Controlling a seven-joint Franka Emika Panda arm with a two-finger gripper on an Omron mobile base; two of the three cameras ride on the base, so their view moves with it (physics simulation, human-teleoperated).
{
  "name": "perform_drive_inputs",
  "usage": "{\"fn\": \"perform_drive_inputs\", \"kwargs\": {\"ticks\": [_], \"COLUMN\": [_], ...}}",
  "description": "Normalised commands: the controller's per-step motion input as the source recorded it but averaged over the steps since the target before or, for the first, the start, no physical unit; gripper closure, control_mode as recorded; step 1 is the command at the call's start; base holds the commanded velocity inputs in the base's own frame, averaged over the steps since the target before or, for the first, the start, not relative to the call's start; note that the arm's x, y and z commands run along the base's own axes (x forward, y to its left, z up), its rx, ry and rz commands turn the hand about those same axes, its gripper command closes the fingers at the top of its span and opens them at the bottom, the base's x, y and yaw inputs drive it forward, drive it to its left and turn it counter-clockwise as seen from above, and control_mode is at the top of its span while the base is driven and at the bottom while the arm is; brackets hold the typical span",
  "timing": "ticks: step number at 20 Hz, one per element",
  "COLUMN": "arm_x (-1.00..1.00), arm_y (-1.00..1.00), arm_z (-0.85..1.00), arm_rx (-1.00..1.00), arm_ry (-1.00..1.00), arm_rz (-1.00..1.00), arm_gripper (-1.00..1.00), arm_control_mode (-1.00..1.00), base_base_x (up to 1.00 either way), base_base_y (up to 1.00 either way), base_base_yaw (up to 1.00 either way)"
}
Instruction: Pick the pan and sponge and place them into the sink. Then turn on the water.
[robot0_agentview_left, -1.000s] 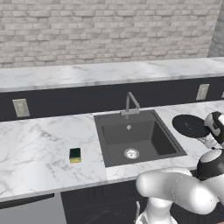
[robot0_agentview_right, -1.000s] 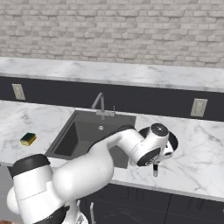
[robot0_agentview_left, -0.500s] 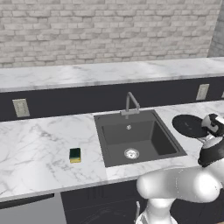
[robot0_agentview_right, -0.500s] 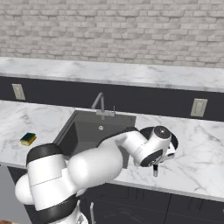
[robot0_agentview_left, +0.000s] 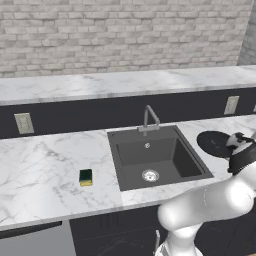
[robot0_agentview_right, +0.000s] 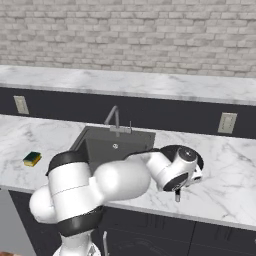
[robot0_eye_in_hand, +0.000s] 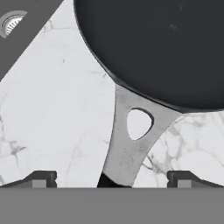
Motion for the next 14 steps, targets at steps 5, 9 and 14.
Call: {"fn": "perform_drive_inputs", "kwargs": {"ticks": [5,9,14], "arm_x": [0.19,0.25,0.27], "arm_y": [-0.2,-0.2,-0.11], "arm_z": [-0.26,-0.24,-0.22], "arm_rx": [0.0,0.0,0.0], "arm_ry": [0.0,0.0,0.0], "arm_rz": [0.0,0.0,0.0], "arm_gripper": [-1.0,-1.0,1.0], "arm_control_mode": [-1.0,-1.0,-1.0], "base_base_x": [0.0,0.0,0.0], "base_base_y": [0.0,0.0,0.0], "base_base_yaw": [0.0,0.0,0.0]}}
